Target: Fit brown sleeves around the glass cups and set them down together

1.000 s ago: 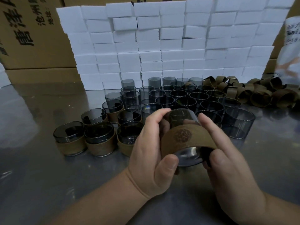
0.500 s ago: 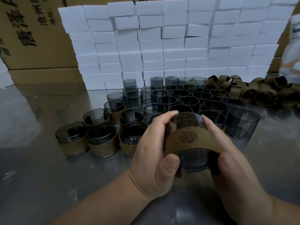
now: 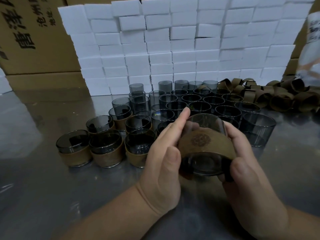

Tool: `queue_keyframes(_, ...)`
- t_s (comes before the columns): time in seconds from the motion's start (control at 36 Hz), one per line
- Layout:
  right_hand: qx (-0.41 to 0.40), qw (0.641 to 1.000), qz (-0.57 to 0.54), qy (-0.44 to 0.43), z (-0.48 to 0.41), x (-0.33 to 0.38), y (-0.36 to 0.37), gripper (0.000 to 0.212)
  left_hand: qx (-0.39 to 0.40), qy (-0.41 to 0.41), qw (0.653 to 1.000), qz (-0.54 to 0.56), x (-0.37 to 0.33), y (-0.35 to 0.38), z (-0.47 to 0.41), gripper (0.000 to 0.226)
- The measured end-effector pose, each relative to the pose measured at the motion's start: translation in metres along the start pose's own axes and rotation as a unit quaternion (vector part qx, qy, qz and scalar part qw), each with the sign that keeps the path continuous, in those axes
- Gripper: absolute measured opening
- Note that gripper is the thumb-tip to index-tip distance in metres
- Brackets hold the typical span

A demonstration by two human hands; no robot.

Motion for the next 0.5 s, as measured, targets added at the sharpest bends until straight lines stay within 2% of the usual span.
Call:
queue_keyframes(0.06,-0.003,1.000,0.011,0.021,-0.004,0.003,0.003,0.120,0.002,-0.001,1.000,0.013,-0.002,0.003,0.001,0.079)
queue_keyframes(0.08,-0.015,0.999,0.004,0.035,-0.007,-0.003,-0.003,0.115,-0.001,-0.001,1.000,0.029,-0.002,0.003,0.001,0.079)
queue_keyframes(0.14,-0.011,0.998,-0.033,0.057,-0.009,-0.011,-0.008,0.085,-0.005,-0.012,0.999,0.036,-0.001,0.004,0.000,0.082)
queue_keyframes(0.19,0.002,0.998,-0.037,0.048,-0.010,-0.009,-0.005,0.086,-0.007,-0.029,0.999,0.021,0.001,0.003,0.000,0.086)
queue_keyframes(0.28,0.030,0.999,-0.010,0.034,-0.003,0.000,0.006,0.106,-0.011,-0.047,0.999,0.017,0.005,0.001,-0.001,0.076)
queue_keyframes(0.33,0.024,1.000,0.001,0.020,-0.003,0.001,0.003,0.093,-0.013,-0.053,0.998,0.029,0.005,0.001,-0.002,0.068)
queue_keyframes(0.44,0.019,0.999,0.044,-0.008,-0.006,0.005,0.002,0.076,0.003,-0.014,1.000,0.010,-0.004,0.005,0.000,0.085)
queue_keyframes(0.5,0.013,0.999,0.047,-0.023,-0.007,0.006,0.002,0.069,0.001,-0.004,1.000,0.003,-0.003,0.003,0.000,0.084)
Point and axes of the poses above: each hand's wrist, its own z-axis away from the middle knuckle, its own y-axis out of the palm, x = y × z, the point moved 10 cm from there along -z, towards the middle knuckle, and after that the axes turned 9 degrees about x, right-handed, at the moved point
